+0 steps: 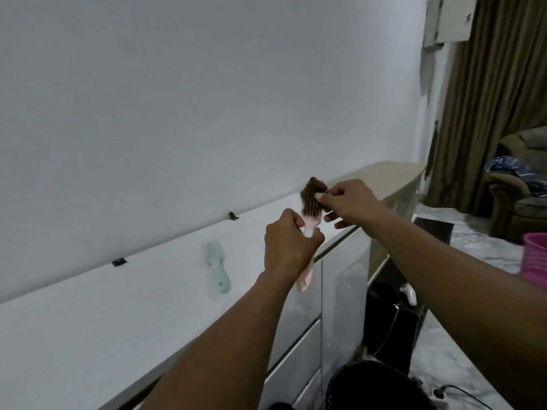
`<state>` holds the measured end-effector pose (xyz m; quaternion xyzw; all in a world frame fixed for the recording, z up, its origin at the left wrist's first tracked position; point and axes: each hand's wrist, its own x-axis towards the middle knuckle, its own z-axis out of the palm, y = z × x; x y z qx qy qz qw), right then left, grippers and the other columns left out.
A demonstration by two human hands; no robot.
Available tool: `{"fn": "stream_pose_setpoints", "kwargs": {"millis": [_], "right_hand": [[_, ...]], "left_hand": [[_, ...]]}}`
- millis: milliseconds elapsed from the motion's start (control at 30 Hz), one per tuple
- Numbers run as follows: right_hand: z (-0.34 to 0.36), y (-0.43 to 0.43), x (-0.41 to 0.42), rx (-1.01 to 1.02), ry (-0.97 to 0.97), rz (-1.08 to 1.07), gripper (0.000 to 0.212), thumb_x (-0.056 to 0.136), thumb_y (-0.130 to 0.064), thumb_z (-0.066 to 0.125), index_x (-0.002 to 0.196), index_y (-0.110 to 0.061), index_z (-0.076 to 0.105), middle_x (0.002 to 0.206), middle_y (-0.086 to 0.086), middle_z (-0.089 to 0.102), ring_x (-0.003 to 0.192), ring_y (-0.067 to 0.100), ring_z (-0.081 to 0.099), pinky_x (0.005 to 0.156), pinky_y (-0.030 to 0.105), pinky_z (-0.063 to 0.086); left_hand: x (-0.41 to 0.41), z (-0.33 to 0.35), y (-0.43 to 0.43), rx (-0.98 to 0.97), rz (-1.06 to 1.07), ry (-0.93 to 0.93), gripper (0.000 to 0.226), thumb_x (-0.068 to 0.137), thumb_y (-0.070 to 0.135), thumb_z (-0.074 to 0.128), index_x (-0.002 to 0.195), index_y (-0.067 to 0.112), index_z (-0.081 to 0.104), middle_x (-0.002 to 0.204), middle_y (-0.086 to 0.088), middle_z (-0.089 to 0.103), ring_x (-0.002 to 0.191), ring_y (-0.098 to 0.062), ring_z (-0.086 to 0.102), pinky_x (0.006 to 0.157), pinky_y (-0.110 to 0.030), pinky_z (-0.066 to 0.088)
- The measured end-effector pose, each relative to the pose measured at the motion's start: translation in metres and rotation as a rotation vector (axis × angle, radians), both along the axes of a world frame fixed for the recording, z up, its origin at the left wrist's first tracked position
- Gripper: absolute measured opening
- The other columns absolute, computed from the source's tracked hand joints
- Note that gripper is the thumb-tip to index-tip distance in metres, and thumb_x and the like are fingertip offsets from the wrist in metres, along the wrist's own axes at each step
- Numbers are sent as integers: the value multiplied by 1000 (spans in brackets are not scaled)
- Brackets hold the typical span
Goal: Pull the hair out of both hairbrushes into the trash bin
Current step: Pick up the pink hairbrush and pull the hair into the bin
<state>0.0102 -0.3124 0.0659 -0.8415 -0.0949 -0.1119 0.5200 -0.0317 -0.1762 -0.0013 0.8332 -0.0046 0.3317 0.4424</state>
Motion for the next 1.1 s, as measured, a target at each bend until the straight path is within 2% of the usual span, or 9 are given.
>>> {"fn": "stream_pose_setpoints", "kwargs": {"millis": [133,233,367,567,667,767,867,1000,1100], "right_hand": [[-17,-35,-1,71,38,-85,29,87,-24,74,97,3,69,92,21,75,70,25,76,67,45,63],[-36,-59,1,101,64,-120,31,92,-16,70,103,13,64,98,30,70,61,19,69,59,36,59],[-69,-90,6,94,82,-185,15,93,-15,68,93,0,65,83,14,70,62,16,69,55,32,57],[-151,-126,29,35,121,-298,18,88,-19,73,72,-15,64,68,9,69,55,18,65,59,34,59],[-202,-134,38,-53,161,-347,16,88,-21,72,74,-18,65,66,-3,64,58,12,61,56,24,52],[-256,-142,46,-64,246,-345,11,90,-20,71,82,-15,65,68,-7,61,60,6,59,44,6,40],[-316,-148,56,11,362,-352,12,92,-17,69,82,-12,64,73,1,63,61,9,63,43,10,47],[-391,-151,67,184,503,-352,19,94,-12,64,76,-15,60,80,13,67,64,21,69,64,39,63],[-434,-149,73,321,608,-341,18,98,-11,57,80,-10,59,84,16,65,68,23,69,60,33,62]], "left_hand": [[2,-16,-36,-5,-73,1,32,72,31,78,91,14,57,60,6,58,65,-16,60,57,-29,41],[7,-34,-57,-6,-118,13,35,72,30,79,95,15,57,59,8,57,64,-13,59,58,-28,40],[21,-65,-85,-20,-201,101,37,73,36,78,102,20,61,65,11,59,64,-2,57,58,-24,41],[48,-135,-120,-56,-353,303,15,78,33,71,80,19,66,64,8,64,57,0,56,48,-15,36],[63,-183,-127,-8,-376,396,16,83,30,71,80,16,62,65,9,60,58,1,53,45,-9,35],[73,-236,-130,2,-414,481,22,84,32,70,78,13,60,67,4,64,61,-6,59,51,-19,41],[80,-290,-131,11,-435,558,18,84,33,70,77,20,60,67,6,66,61,-5,61,52,-23,42],[91,-354,-131,23,-447,678,16,84,31,70,76,21,61,68,3,67,66,-14,65,58,-30,48],[101,-394,-129,54,-451,752,14,85,29,70,83,17,64,68,8,64,65,-9,61,55,-25,41]]}}
